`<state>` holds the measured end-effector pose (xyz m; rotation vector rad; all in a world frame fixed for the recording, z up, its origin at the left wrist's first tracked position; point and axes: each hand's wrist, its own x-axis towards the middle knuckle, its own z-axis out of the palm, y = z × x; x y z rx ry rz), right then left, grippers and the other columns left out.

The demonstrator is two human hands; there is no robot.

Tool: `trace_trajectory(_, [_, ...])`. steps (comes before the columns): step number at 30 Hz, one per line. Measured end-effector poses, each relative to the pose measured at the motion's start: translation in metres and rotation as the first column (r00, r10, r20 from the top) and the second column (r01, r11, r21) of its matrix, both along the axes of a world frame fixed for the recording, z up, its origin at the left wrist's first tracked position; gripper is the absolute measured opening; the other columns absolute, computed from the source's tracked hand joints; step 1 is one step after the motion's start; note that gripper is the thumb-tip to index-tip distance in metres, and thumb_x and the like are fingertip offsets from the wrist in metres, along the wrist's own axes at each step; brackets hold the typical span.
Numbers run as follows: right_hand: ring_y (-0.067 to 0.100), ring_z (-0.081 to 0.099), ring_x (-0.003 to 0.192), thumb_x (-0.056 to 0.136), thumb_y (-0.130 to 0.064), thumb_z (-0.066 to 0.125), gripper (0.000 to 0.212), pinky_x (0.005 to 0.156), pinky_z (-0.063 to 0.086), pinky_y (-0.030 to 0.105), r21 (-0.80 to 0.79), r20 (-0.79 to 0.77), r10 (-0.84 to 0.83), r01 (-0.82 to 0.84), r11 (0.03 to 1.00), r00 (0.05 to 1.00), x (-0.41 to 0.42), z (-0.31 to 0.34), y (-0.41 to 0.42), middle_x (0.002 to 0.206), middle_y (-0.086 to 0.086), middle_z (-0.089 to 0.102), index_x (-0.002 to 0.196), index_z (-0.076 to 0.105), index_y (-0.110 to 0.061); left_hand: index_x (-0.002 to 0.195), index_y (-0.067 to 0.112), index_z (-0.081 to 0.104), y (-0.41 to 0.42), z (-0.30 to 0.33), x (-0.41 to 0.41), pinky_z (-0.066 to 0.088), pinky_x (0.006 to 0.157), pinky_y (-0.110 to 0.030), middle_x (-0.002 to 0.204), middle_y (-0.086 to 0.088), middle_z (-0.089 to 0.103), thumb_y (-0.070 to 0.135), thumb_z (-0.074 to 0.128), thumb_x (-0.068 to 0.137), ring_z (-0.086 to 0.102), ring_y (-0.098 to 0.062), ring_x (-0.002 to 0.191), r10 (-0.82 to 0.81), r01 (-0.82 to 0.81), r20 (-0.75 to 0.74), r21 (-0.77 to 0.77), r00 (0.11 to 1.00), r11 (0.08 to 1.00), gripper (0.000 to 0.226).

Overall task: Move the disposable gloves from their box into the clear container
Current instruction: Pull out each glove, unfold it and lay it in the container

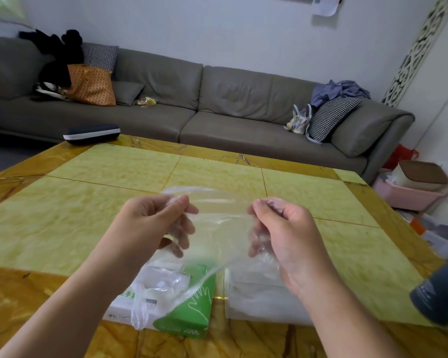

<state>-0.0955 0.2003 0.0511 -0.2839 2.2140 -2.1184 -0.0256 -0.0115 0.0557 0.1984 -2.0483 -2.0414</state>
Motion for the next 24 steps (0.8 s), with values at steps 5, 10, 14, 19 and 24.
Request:
trace_trajectory(5, [0.020,0.041,0.043,0.109,-0.024,0.055,0.027,0.039,0.033,0.024,0.156,-0.107,-0.080,0.096,0.983,0.991,-0.010,-0.007,0.013,0.055,0.006,0.049,0.093,0.069,-0.009,0.093,0.001,0.074,0.004,-0.003,-0.004,0.052,0.048,-0.029,0.068,-0.015,0.063,0.032,0.059,0.100,0.060,-0.028,0.057,0.089,-0.093,0.044,0.094,0.995,0.991,0.035])
trace_trajectory(10, [0.020,0.035,0.046,0.109,-0.026,0.055,0.029,0.041,0.028,0.023,0.165,-0.140,-0.114,0.137,0.977,0.983,-0.014,-0.009,0.022,0.055,0.006,0.045,0.092,0.065,-0.004,0.109,0.002,0.069,0.011,0.001,-0.005,0.059,0.055,-0.037,0.087,-0.015,0.075,0.051,0.062,0.089,0.070,-0.031,0.070,-0.123,0.090,0.169,0.189,0.978,0.978,0.054])
trace_trajectory(14, [0.019,0.039,0.044,0.109,-0.029,0.055,0.029,0.044,0.035,0.028,0.193,-0.211,-0.142,0.184,0.964,0.967,-0.016,-0.009,0.031,0.051,0.003,0.045,0.091,0.065,-0.009,0.098,0.005,0.077,0.018,-0.007,-0.004,0.061,0.070,-0.037,0.092,-0.013,0.077,0.030,0.082,0.080,0.074,-0.031,0.080,-0.291,0.316,0.259,-0.059,0.921,0.947,0.031])
trace_trajectory(19, [0.018,0.038,0.043,0.108,-0.032,0.058,0.023,0.045,0.033,0.027,0.124,-0.313,-0.201,0.249,0.960,0.928,-0.028,-0.007,0.052,0.050,-0.004,0.044,0.090,0.067,-0.021,0.089,0.002,0.076,0.024,-0.013,-0.014,0.058,0.058,-0.026,0.080,-0.009,0.068,0.019,0.079,0.081,0.064,-0.018,0.066,-0.126,0.100,0.098,0.239,0.987,0.966,0.019])
trace_trajectory(24, [0.013,0.031,0.046,0.107,-0.032,0.059,0.024,0.052,0.027,0.028,0.028,-0.292,-0.256,0.276,0.961,0.921,-0.038,-0.018,0.067,0.051,-0.010,0.039,0.087,0.065,-0.021,0.105,0.005,0.076,0.060,-0.015,-0.013,0.059,0.086,-0.035,0.106,-0.008,0.079,0.042,0.080,0.077,0.076,-0.019,0.099,-0.220,0.176,0.120,0.300,0.968,0.938,0.047])
